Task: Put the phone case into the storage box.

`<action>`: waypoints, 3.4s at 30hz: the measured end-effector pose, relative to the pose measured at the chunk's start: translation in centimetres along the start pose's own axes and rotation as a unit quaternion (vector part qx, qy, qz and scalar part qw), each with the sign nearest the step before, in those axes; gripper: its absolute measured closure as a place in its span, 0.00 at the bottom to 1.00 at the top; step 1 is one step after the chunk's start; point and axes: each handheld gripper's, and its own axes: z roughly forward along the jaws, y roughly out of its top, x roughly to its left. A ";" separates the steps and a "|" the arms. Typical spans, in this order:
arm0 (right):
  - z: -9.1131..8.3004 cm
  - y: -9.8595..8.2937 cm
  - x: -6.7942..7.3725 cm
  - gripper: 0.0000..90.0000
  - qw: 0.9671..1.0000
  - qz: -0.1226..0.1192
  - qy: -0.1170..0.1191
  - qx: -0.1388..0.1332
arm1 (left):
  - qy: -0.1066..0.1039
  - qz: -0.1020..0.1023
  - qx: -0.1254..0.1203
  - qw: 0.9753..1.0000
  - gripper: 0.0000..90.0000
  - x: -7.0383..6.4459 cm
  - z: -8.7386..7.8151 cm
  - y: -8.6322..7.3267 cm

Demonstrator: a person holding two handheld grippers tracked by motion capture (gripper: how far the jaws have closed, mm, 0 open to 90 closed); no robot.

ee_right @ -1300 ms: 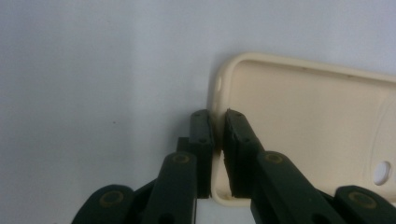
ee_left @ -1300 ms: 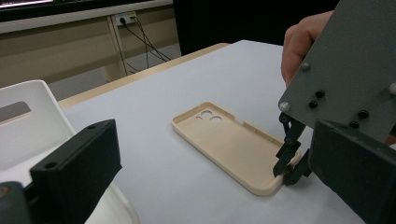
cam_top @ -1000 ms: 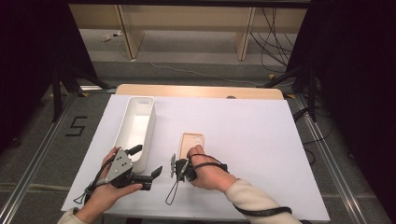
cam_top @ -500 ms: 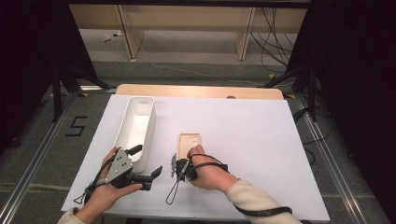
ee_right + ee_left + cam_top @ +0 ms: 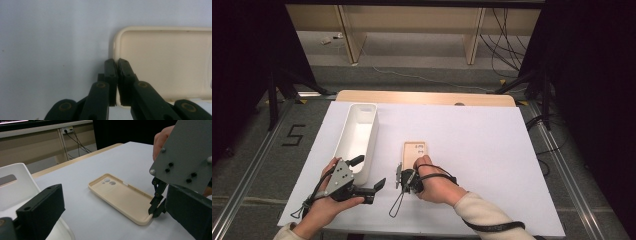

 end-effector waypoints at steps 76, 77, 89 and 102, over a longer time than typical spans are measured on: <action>-5.1 -6.5 -1.2 0.98 0.960 0.106 0.010 -0.260 | 0.004 -0.003 0.000 1.000 0.03 0.1 -0.1 0.0; -5.1 -6.6 -1.2 0.98 0.959 0.106 0.007 -0.262 | 0.004 -0.004 0.000 1.000 0.03 0.1 -0.1 0.0; -5.4 -7.2 -1.3 0.98 0.951 0.112 0.011 -0.288 | 0.004 -0.003 0.000 1.000 0.03 0.1 0.0 0.0; -5.4 -7.7 -1.1 0.98 0.946 0.117 0.016 -0.302 | 0.004 -0.004 0.000 1.000 0.03 0.1 -0.1 0.0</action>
